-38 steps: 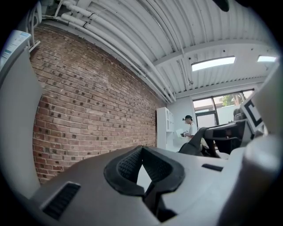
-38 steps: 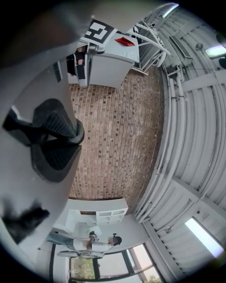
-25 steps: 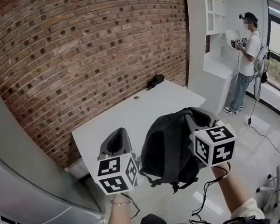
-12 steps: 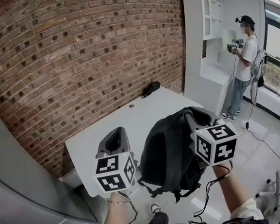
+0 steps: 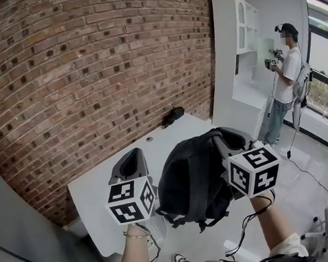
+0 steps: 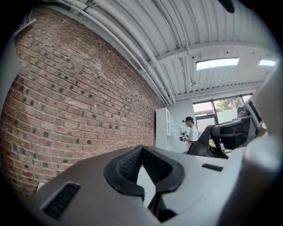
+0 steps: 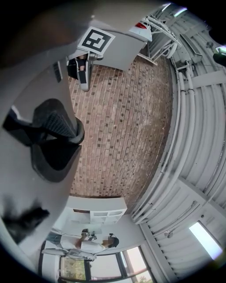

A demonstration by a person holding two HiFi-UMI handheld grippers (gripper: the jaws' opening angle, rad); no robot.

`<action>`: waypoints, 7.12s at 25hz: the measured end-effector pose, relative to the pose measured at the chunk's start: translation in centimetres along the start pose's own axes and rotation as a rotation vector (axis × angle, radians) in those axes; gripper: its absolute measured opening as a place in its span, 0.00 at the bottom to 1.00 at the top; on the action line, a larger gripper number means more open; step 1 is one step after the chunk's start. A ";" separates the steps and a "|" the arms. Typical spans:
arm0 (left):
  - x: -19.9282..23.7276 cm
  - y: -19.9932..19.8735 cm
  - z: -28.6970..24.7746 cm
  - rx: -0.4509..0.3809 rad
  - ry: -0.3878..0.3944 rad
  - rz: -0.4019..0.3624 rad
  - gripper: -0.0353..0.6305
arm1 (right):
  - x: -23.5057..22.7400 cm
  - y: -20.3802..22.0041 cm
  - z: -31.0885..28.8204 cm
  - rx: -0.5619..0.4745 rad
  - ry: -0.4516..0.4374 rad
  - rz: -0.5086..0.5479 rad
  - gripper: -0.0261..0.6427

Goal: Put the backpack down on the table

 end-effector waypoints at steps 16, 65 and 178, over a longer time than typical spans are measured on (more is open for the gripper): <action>6.5 -0.8 -11.3 -0.012 -0.043 -0.004 0.07 | -2.4 -0.8 -14.1 -0.008 -0.066 0.012 0.11; 25.9 -2.6 -30.6 0.059 -0.509 0.003 0.07 | 1.9 -4.1 -56.3 -0.010 -0.635 0.128 0.11; 13.1 14.1 -6.9 0.337 -0.356 0.263 0.07 | 12.0 15.2 -27.4 0.321 -0.594 0.030 0.12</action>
Point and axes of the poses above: the fingertips, and each gripper's own axes: z backward along the fingers, x to its left, y out of its underside, the point moved 8 cm from there along z, backward along the fingers, and after that the axes turned 4 degrees about z, right-handed, at the moved point
